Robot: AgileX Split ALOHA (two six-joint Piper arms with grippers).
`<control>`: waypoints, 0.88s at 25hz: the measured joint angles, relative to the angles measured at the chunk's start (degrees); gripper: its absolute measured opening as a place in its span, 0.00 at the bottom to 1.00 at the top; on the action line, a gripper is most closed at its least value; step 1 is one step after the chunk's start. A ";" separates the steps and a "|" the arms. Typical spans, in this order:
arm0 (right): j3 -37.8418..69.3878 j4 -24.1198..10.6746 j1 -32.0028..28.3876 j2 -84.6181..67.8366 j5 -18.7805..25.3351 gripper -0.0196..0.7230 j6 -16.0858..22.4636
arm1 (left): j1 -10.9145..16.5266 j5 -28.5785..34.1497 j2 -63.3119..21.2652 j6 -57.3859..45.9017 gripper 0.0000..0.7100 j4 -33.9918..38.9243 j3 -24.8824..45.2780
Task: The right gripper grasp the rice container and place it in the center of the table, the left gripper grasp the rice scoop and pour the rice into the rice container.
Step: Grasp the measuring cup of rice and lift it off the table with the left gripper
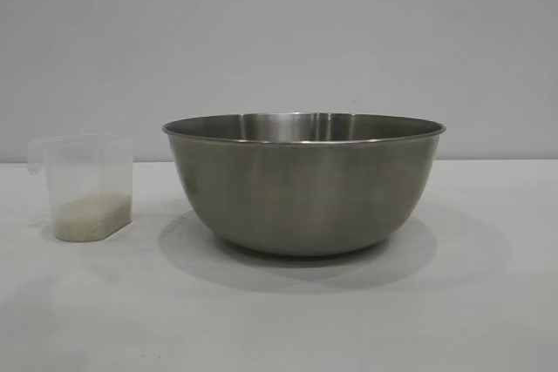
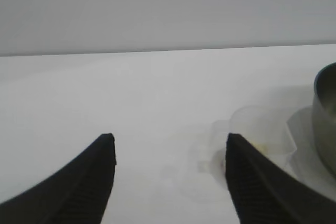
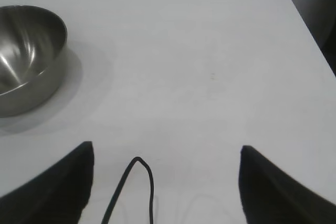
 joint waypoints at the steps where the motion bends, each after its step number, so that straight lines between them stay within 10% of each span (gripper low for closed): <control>1: 0.00 0.00 0.00 0.00 0.00 0.71 0.00 | 0.00 -2.34 1.96 -1.01 0.57 0.57 0.10; 7: 0.00 0.00 0.00 0.00 0.00 0.71 0.00 | 0.00 -17.07 17.64 -3.60 0.57 6.02 -0.15; 22: 0.00 0.00 0.00 0.00 0.00 0.71 0.00 | 0.00 -18.03 38.58 -5.67 0.57 9.49 -7.84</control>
